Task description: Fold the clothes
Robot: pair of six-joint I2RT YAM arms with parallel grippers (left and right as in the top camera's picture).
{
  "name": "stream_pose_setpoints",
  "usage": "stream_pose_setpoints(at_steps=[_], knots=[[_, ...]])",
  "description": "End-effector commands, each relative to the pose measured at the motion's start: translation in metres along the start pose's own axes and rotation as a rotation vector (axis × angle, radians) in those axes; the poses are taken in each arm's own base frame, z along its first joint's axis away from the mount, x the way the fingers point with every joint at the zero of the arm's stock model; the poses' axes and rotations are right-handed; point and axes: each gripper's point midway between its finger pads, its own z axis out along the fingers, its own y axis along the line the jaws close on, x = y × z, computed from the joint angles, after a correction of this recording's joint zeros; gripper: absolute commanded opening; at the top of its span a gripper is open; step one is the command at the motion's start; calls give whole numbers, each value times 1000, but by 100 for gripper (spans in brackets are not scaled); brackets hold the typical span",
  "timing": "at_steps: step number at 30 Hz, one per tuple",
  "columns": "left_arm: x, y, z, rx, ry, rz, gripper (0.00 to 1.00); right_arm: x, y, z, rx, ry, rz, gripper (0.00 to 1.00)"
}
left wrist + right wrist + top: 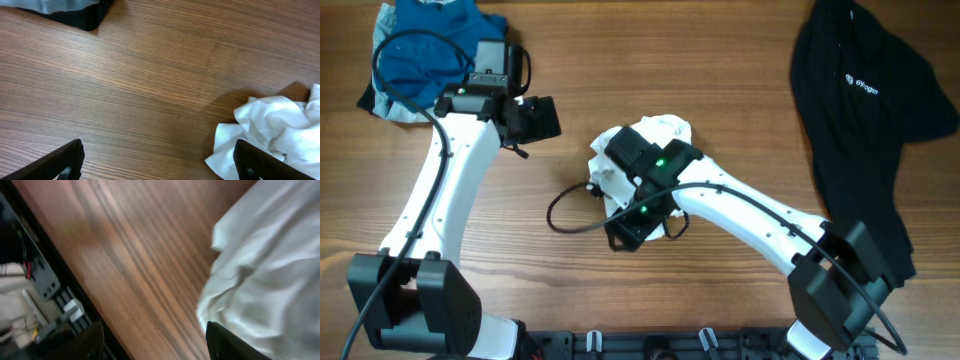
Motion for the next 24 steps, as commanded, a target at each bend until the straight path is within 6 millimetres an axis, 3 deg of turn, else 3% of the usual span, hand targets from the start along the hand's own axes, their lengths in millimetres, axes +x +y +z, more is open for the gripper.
stream_pose_setpoints(at_steps=[1, 3, 5, 9, 13, 18, 20, 24], knots=[[-6, 13, -1, -23, -11, -21, 96, -28, -35, -53, 99, -186, 204, 70], [-7, 16, -1, -25, -12, -28, 96, -26, -78, -72, 192, -233, 327, 72], [-7, 16, -1, -25, -12, -27, 96, -24, -104, -79, 213, -259, 386, 71], [-7, 16, -1, -25, -12, -27, 96, -29, -149, -69, 230, -286, 454, 68], [-7, 16, -1, -24, -12, -27, 97, -29, -174, -49, 231, -267, 491, 67], [-7, 16, -1, -24, -12, -27, 97, -26, -184, -34, 242, -237, 505, 66], [-7, 16, -1, -25, -12, -27, 97, -32, -186, -36, 246, -262, 497, 57], [-7, 16, -1, -24, -12, -27, 98, -47, -184, -40, 221, -315, 472, 22]])
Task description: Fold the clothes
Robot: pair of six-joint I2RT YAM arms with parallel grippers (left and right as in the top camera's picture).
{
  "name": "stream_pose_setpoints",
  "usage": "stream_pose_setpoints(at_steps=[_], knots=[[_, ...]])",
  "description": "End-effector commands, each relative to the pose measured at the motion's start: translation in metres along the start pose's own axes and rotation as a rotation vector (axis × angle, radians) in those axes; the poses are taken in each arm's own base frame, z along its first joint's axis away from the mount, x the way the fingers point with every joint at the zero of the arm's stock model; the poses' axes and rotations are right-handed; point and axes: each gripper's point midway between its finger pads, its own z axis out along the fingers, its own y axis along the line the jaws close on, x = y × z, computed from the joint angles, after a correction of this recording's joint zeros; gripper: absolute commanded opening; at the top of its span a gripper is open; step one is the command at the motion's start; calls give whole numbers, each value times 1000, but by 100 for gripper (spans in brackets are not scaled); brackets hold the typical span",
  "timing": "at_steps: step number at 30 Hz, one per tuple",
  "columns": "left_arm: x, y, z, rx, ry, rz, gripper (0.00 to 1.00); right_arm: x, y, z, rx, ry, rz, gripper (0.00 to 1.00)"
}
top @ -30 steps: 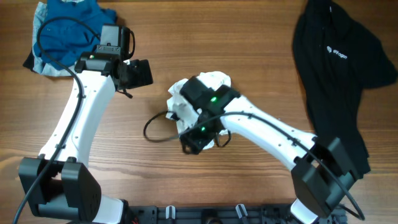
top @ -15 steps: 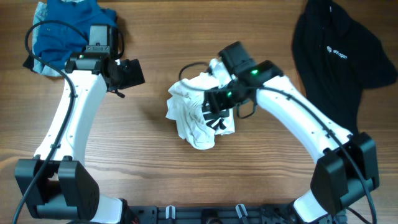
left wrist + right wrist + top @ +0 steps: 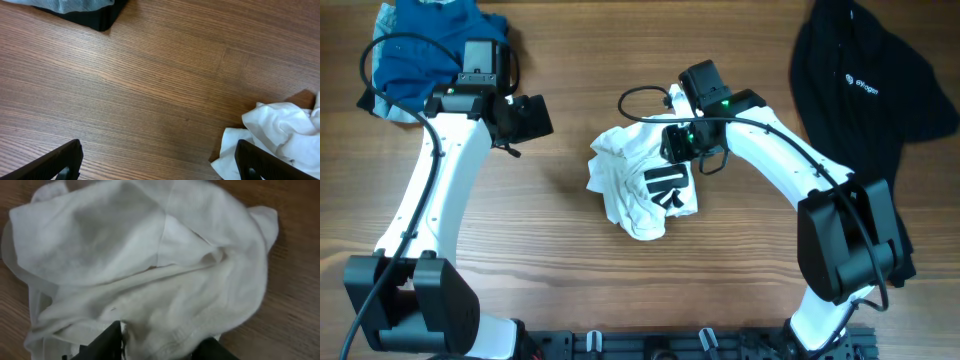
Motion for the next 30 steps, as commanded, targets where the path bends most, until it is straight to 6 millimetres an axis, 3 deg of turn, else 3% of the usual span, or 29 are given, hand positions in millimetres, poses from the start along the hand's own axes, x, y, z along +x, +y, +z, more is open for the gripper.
stream_pose_setpoints(at_steps=[1, 2, 8, 10, 16, 18, 20, 22, 25, 30], knots=[[-4, 3, -2, -12, -13, 3, 98, -12, 7, 1, -35, -30, -7, 13], [-4, 3, -2, -12, -13, 3, 98, -17, 12, -1, -60, -45, -13, 5], [-4, 3, -2, -12, -13, 3, 98, -52, 69, -11, -233, -180, -70, 4], [-4, 3, -2, -12, -13, 3, 97, -54, 74, -9, -204, -194, -88, 5], [-4, 3, -2, -12, -13, 3, 98, -55, 73, -8, -190, -198, -76, 20], [-4, 3, -2, -12, -13, 3, 98, -55, 73, -9, -191, -199, -77, 17], [-4, 3, -2, -12, -13, 3, 98, -56, 76, -9, -199, -201, -81, 5], [-4, 4, -2, -12, -13, 3, 98, -55, 82, -8, -207, -202, -94, 4], [-7, 7, -2, -14, -20, -7, 97, -50, 109, -6, -249, -206, -174, 4], [-13, 27, -1, -32, -27, -58, 97, -20, 170, 2, -315, -175, -363, 4]])
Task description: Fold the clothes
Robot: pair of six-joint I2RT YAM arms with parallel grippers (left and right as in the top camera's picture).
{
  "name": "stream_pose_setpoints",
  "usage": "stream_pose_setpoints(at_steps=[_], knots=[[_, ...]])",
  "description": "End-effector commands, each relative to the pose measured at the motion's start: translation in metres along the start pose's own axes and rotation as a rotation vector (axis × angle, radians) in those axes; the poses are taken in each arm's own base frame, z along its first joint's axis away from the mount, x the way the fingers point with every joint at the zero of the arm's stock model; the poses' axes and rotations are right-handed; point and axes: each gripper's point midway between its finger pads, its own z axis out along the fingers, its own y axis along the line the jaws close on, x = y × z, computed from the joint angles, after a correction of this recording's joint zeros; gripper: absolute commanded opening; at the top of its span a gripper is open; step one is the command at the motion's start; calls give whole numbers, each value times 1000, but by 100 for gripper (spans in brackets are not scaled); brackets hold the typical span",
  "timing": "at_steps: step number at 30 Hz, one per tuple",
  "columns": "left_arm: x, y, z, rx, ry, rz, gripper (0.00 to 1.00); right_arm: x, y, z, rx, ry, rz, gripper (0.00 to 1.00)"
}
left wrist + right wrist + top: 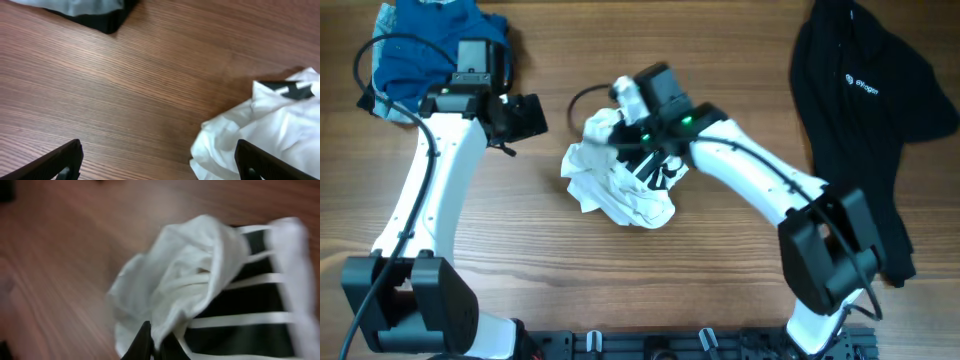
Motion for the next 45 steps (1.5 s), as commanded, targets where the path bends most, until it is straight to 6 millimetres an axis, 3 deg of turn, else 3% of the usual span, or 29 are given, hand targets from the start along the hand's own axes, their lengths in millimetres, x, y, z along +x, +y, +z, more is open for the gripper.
stream_pose_setpoints(at_steps=[1, 4, 5, 6, 9, 11, 16, 20, 26, 28, 31, 38, 40, 45], knots=[[-11, 23, -1, -31, -19, -48, 97, 12, 57, 15, -96, 36, -179, 4], [-14, 40, 0, -47, -20, -90, 97, 27, 81, 21, -124, 68, -260, 4], [-16, 46, 0, -53, -21, -105, 97, 32, 86, 22, -131, 82, -289, 15], [-17, 52, 0, -59, -21, -119, 97, 34, 88, 23, -133, 89, -299, 33], [-18, 63, 0, -70, -22, -148, 98, 32, 90, 20, -133, 90, -314, 47], [-19, 67, 0, -73, -22, -156, 98, 27, 87, 17, -110, 88, -310, 59], [-20, 63, 0, -55, -24, -155, 98, 6, 54, -7, 28, 104, -240, 69], [-11, 44, 0, 56, 25, -148, 95, 2, 11, -32, 110, 145, -66, 73], [13, 10, -3, 157, 119, -54, 91, 37, -60, -62, 190, 294, 71, 73], [23, -11, -4, 173, 136, 4, 91, 45, -82, -65, 218, 307, 102, 74], [48, -47, 0, 201, 167, 115, 92, 42, -106, -70, 251, 268, 173, 76], [117, -112, 30, 254, 255, 124, 92, 31, -134, -81, 282, 200, 264, 78], [135, -123, 34, 254, 275, 102, 92, 28, -136, -82, 284, 185, 273, 78], [159, -136, 31, 226, 318, 34, 89, 25, -136, -81, 284, 174, 267, 78]])
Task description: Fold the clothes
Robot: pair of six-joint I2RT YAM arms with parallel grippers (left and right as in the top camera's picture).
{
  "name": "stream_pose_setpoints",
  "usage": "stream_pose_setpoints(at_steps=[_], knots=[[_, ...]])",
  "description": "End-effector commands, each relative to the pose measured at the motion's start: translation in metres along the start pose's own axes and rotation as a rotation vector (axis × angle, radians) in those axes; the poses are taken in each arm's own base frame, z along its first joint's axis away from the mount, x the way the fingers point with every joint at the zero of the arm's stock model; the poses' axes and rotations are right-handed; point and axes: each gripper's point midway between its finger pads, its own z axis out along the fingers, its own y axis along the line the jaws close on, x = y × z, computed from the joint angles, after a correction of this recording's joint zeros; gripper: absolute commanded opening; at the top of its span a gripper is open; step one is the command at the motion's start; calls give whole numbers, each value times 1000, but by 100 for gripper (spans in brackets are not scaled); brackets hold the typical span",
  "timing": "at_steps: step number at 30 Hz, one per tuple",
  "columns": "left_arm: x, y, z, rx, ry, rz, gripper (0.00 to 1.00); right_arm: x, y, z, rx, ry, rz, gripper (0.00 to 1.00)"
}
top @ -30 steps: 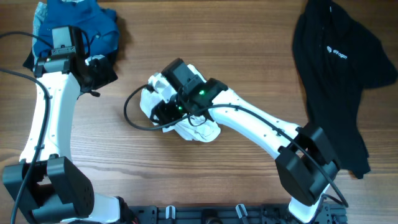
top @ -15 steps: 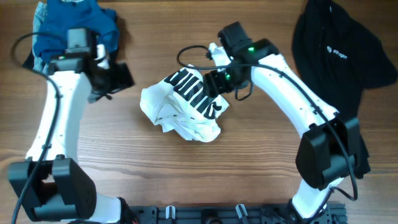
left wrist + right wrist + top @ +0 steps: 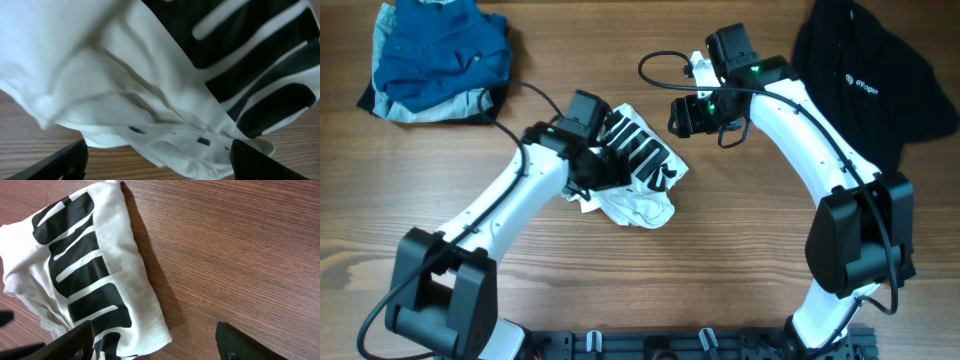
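A crumpled white T-shirt [image 3: 642, 190] with a black striped print lies at the table's middle, print facing up. My left gripper [image 3: 603, 168] hovers low over its left part, open. In the left wrist view the shirt [image 3: 150, 80] fills the frame, with the left gripper [image 3: 160, 165] wide over its hem. My right gripper [image 3: 677, 117] is just off the shirt's upper right edge, open and empty. The right wrist view shows the shirt [image 3: 90, 280] at left and bare wood under the right gripper [image 3: 155, 347].
A pile of blue clothes [image 3: 438, 48] sits at the far left corner. A black shirt [image 3: 865, 90] with a small white logo lies along the right side. The right arm's cable [image 3: 665, 62] loops above the white shirt.
My right gripper, then shut on a fold at the shirt's upper left, has let go and now stands open off its right edge. My left gripper has moved from near the blue pile onto the shirt.
First my right gripper was at the shirt's near-left side and my left stayed open by the blue pile. Then the right was at the shirt's upper right, then shut on a fold at its upper left. Now the print faces up, both grippers open.
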Motion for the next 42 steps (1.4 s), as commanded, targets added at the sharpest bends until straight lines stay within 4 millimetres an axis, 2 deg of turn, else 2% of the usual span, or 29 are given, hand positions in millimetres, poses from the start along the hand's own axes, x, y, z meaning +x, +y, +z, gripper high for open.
stream_pose_setpoints(at_steps=[1, 7, 9, 10, 11, 17, 22, 25, 28, 30, 31, 35, 39, 42], knots=[[12, -6, 7, -18, 27, -141, 89, 3, -4, 7, 12, 16, 21, 78], [17, 14, 26, -135, 42, -310, 88, 2, -4, 7, 12, 11, 19, 79], [18, 19, 35, -169, 50, -359, 93, 1, -5, 7, 16, 9, 19, 79], [19, 23, 39, -187, 52, -378, 100, 1, -5, 7, 16, 9, 19, 79], [19, 25, 43, -197, 55, -381, 100, 1, -5, 7, 16, 9, 18, 79], [7, 29, 61, -215, 18, -377, 100, 0, -8, 7, 35, 5, 14, 79], [4, 45, 71, -295, -14, -370, 89, -2, -9, 7, 40, -5, 12, 79], [5, 48, 81, -308, -4, -370, 75, -2, -9, 7, 40, -7, 12, 79], [8, 53, 96, -330, 18, -371, 52, -3, -10, 7, 49, -8, 12, 79], [11, 61, 106, -365, 27, -368, 9, -3, -15, 7, 76, -10, 16, 79], [11, 63, 107, -377, 21, -366, 4, -3, -16, 7, 81, -13, 22, 79], [-5, 79, 101, -448, -61, -329, 4, -16, -31, 2, 95, -65, 102, 79], [-19, 88, 95, -437, -71, -274, 4, -26, -50, -7, 95, -104, 152, 79], [-43, 95, 79, -405, -109, -228, 4, -28, -74, -14, 109, -122, 202, 79]])
